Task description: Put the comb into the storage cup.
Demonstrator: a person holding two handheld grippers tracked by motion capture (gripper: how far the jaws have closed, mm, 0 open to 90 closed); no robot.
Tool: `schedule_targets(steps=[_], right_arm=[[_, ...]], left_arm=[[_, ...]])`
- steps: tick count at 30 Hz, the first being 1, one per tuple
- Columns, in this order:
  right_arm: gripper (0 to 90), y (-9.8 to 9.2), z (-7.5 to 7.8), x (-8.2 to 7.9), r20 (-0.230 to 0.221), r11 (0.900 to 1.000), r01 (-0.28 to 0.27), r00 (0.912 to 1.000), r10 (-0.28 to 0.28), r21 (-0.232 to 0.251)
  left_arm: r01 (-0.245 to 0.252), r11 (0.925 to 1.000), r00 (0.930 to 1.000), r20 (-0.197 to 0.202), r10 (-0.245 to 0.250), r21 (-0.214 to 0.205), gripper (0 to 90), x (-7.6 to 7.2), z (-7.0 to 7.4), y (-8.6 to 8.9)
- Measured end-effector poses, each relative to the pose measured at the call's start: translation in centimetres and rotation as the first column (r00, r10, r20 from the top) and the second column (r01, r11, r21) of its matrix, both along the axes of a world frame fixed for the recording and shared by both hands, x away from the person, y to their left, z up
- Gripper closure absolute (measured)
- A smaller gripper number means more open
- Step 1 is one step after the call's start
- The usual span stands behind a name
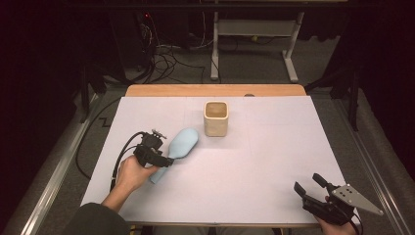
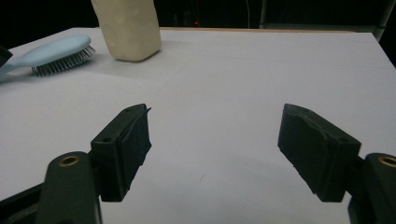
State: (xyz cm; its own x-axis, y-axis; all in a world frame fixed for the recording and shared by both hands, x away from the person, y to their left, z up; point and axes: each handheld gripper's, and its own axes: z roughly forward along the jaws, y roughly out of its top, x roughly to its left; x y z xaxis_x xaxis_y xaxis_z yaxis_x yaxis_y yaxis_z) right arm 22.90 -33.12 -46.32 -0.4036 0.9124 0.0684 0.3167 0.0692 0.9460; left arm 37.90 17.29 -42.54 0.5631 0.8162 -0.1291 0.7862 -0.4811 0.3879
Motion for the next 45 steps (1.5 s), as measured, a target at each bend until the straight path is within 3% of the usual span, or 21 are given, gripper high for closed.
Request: schedule_targets(steps=[20, 29, 45], right_arm=[[25.7, 0.0, 0.0, 0.0, 0.0, 1.0, -0.001, 1.0, 0.001, -0.001], [25.7, 0.0, 0.0, 0.0, 0.001, 1.0, 0.001, 1.0, -0.001, -0.002], [25.8, 0.1, 0.0, 0.0, 0.001, 1.0, 0.0, 1.0, 0.0, -0.007]], left_arm=[[0.012, 0.9975, 0.9997, -0.02, -0.011, 0.069, 44.3, 0.8, -1.7, -1.8], [0.006, 0.9952, 0.9999, -0.015, -0.004, 0.098, 51.3, 1.0, -1.7, -2.1], [0.01, 0.9928, 0.9998, -0.02, -0.008, 0.119, 56.0, 1.5, -1.6, -2.6]])
